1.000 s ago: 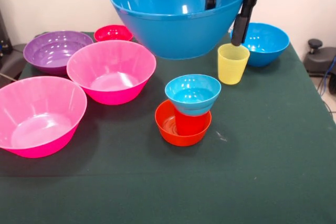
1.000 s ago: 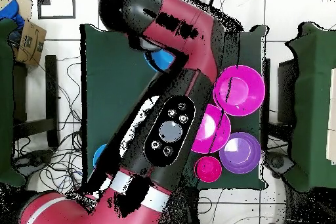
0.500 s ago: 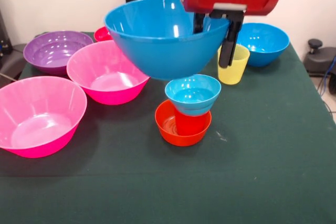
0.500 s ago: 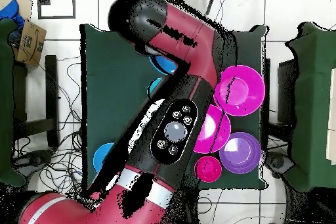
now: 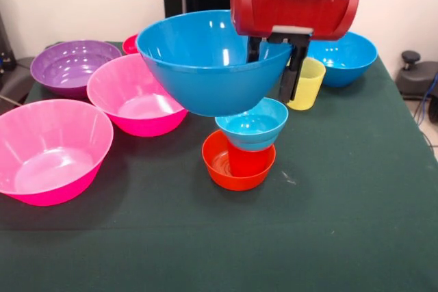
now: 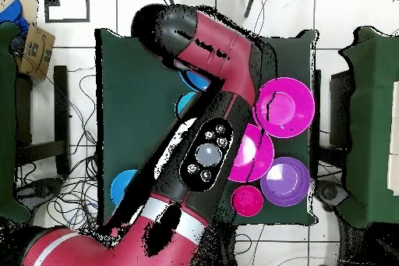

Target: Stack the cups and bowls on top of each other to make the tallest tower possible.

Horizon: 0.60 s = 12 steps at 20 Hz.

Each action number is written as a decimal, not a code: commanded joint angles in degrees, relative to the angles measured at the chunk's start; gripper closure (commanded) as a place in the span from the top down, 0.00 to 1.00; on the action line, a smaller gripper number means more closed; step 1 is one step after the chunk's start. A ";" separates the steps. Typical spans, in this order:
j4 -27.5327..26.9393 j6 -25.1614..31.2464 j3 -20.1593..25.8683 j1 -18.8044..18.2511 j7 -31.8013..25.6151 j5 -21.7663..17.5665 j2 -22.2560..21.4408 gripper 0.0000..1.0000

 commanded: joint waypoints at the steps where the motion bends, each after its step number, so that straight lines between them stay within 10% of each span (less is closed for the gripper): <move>1: 5.56 -3.44 8.83 1.40 9.47 -3.90 2.33 0.00; 12: -0.17 5.48 6.92 0.95 12.74 -6.32 4.71 0.00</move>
